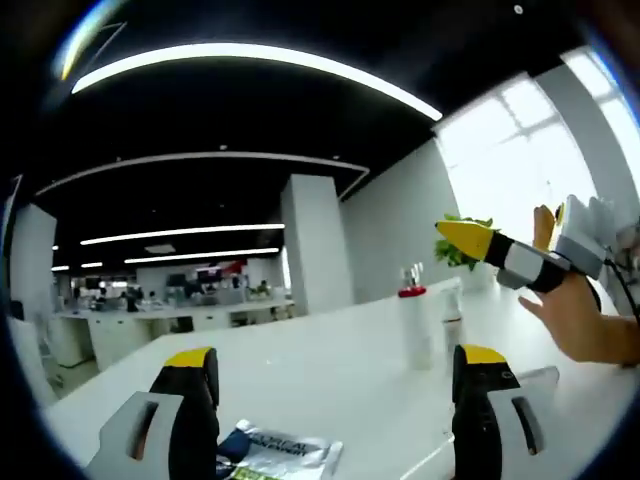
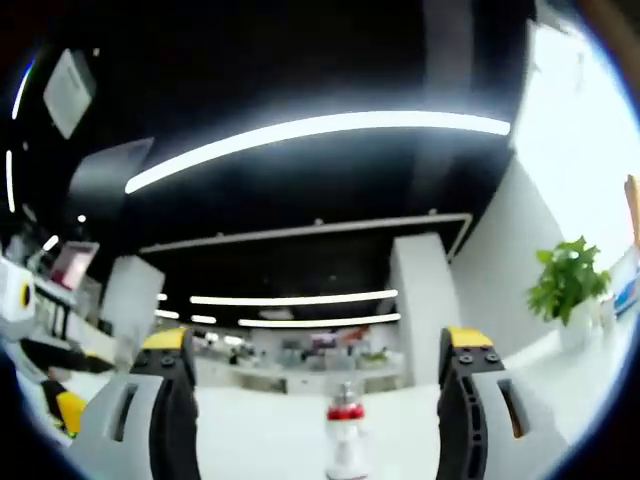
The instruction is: Arrange the skincare products in the storage area until every visible bottle or jar stands upright without overlapping.
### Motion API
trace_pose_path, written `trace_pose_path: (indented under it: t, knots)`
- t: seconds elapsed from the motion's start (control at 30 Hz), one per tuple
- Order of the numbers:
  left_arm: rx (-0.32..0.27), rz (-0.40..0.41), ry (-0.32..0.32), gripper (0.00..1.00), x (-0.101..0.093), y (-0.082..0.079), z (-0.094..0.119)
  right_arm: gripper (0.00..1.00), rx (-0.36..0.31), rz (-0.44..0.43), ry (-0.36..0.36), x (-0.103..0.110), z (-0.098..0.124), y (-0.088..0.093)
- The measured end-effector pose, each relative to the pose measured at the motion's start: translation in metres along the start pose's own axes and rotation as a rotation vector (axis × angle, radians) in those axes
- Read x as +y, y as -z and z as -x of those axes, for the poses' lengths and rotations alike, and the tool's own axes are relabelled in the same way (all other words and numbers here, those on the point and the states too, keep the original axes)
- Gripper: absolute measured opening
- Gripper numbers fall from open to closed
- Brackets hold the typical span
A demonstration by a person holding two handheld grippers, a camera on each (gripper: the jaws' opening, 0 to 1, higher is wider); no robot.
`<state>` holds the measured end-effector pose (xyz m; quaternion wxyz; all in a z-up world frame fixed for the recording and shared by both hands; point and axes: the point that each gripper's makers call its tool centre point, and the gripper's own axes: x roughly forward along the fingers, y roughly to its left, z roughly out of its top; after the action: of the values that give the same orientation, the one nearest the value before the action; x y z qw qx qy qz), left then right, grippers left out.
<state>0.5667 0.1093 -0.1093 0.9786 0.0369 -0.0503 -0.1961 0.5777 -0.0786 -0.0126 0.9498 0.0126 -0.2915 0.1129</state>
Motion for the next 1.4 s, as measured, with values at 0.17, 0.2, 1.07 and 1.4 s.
trace_pose_path:
  t: [0.17,0.2,1.07,1.4]
  knots:
    - [0.07,-0.189,-0.078,1.0,0.008,0.007,0.002,1.0,-0.003,0.024,-0.03,0.008,0.0,-0.002]
    - [0.068,-0.242,-0.107,1.0,0.01,0.005,0.003,1.0,-0.003,0.024,-0.038,0.009,0.0,-0.003]
    - [0.214,-0.05,-0.432,1.0,0.089,0.036,0.031,0.92,0.644,0.095,-0.974,0.132,0.064,0.063]
    - [0.213,-0.028,-0.429,1.0,0.085,0.039,0.029,0.68,1.131,0.24,-1.124,0.159,0.106,0.117]
